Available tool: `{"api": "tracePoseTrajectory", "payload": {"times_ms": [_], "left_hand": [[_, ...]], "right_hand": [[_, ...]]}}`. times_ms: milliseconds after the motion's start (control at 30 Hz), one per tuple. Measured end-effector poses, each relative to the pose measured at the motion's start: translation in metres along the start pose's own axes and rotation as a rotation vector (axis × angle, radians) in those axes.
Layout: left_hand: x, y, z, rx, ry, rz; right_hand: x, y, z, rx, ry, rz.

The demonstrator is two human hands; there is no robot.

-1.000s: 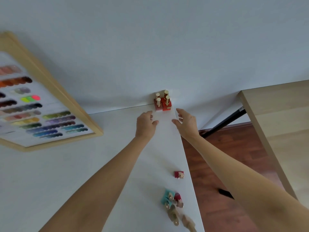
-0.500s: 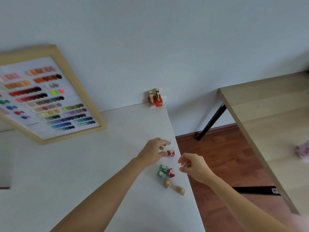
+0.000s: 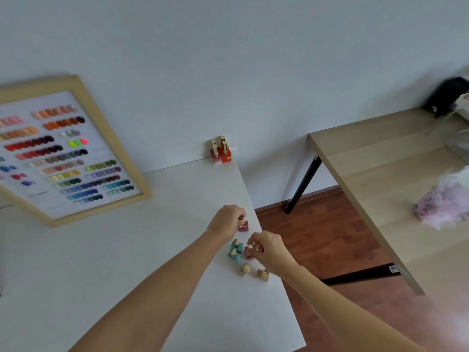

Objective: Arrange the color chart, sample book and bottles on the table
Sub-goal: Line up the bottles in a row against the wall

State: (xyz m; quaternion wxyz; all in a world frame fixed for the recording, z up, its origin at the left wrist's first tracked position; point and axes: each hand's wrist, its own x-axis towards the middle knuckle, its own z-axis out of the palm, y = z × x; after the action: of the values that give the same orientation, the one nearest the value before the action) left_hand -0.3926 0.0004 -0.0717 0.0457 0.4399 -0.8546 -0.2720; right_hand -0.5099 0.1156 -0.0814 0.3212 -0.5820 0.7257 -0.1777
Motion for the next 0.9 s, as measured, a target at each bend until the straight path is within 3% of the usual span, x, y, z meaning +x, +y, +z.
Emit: {"api": "tracePoseTrajectory", "payload": {"times_ms": [300,633,900], "left_hand": [[-0.029,-0.041,-0.023,0.047,-0.024,-0.017],[-0.052,-0.06,-0.017,-0.156,0.001,-0.051],[-0.044,-0.073,0.001,-0.125,-0.036,-0.148]], "right_hand": [[0.039,-0.008,-0.014,-0.018,0.186,-0.014],[0.079,-0.049,0.001,-0.056,0.033,-0.135],[0.076,-0.051,0.003,-0.041,-0.06,-0.15]]}}
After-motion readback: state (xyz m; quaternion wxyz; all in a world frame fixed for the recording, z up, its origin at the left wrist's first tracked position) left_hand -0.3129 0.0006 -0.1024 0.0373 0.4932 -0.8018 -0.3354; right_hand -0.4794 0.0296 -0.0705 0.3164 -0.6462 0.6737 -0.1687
